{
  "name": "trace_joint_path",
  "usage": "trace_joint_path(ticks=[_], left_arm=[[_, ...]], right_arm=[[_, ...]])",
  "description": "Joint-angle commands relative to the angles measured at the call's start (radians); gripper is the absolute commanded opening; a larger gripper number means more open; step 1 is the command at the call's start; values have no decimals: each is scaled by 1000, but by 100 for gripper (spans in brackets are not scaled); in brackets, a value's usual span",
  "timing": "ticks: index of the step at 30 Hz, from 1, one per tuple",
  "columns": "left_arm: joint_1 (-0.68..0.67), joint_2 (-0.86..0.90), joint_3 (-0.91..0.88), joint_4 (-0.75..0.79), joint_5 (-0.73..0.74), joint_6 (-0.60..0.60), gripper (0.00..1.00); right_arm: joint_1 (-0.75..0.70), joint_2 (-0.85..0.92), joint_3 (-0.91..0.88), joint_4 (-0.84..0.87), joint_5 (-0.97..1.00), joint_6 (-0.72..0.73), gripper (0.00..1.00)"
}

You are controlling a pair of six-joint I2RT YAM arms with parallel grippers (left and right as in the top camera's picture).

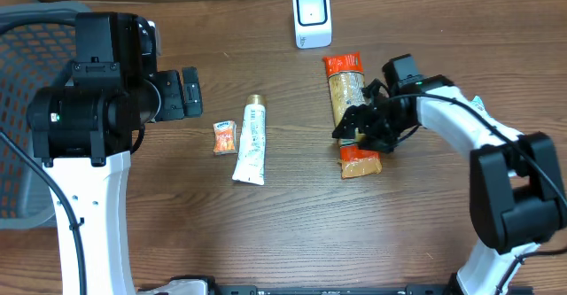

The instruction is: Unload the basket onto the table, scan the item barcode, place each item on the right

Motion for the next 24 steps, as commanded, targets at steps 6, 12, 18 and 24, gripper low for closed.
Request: trace_joint_path(ticks=[6, 12, 18, 24], left_arm=[[8, 2, 1, 4, -12, -3, 100], [8, 2, 1, 4, -12, -3, 100], [8, 2, 1, 4, -12, -3, 100], [8, 2, 1, 4, -12, -3, 100]], right_arm=[[-84, -45, 118, 81, 211, -336, 85], [-84, 31, 118, 209, 246, -359, 85], [-85, 134, 118, 256, 220, -359, 83], [-81, 201, 118, 282, 157, -359, 76]])
